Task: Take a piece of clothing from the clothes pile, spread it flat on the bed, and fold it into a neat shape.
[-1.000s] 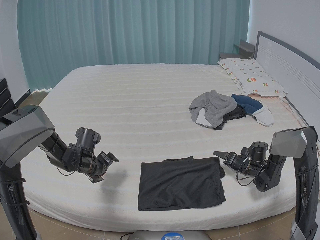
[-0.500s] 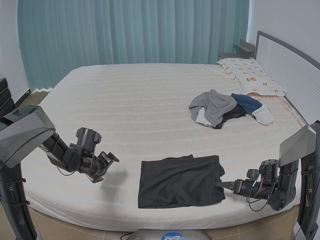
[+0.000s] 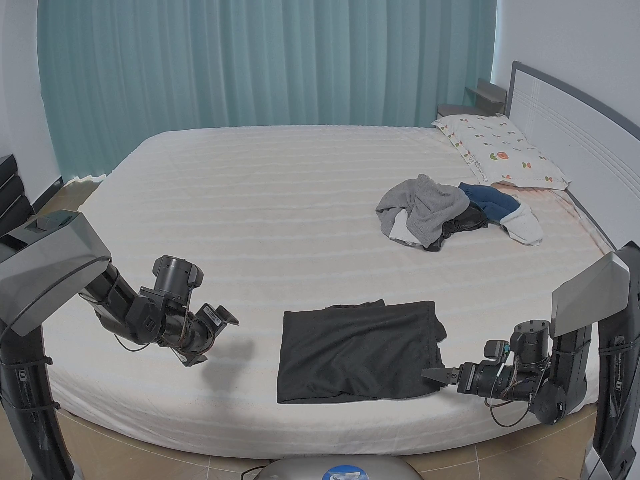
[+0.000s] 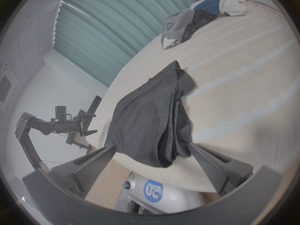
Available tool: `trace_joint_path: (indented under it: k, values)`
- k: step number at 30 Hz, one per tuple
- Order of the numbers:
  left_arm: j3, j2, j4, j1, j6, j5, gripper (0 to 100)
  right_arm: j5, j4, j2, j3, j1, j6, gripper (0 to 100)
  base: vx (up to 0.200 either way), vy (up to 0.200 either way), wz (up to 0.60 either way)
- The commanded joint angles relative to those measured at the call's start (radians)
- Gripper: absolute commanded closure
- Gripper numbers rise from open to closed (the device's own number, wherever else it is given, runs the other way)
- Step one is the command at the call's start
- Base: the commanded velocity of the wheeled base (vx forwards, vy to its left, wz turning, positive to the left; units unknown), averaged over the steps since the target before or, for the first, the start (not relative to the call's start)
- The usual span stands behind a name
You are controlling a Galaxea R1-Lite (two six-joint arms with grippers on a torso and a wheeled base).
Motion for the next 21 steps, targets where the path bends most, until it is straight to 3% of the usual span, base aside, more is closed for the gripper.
trace_joint_path:
  k: [1,6,16,21]
  values:
    - [0.001,0.002,-0.001,0.000,0.000,0.000,0,-0.025,-0.011,0.041,-0.015,0.006,-0.004,0,0.000,0.000,0.00]
    - [0.001,0.002,-0.001,0.000,0.000,0.000,0,-0.062,-0.011,0.000,-0.004,0.014,-0.001,0,0.000,0.000,0.00]
    - [0.001,0.002,-0.001,0.000,0.000,0.000,0,-0.059,-0.011,-0.011,0.029,0.068,0.004,0,0.000,0.000,0.00]
    - [0.001,0.002,-0.001,0.000,0.000,0.000,0,-0.060,-0.011,0.017,0.017,0.059,0.004,0,0.000,0.000,0.00]
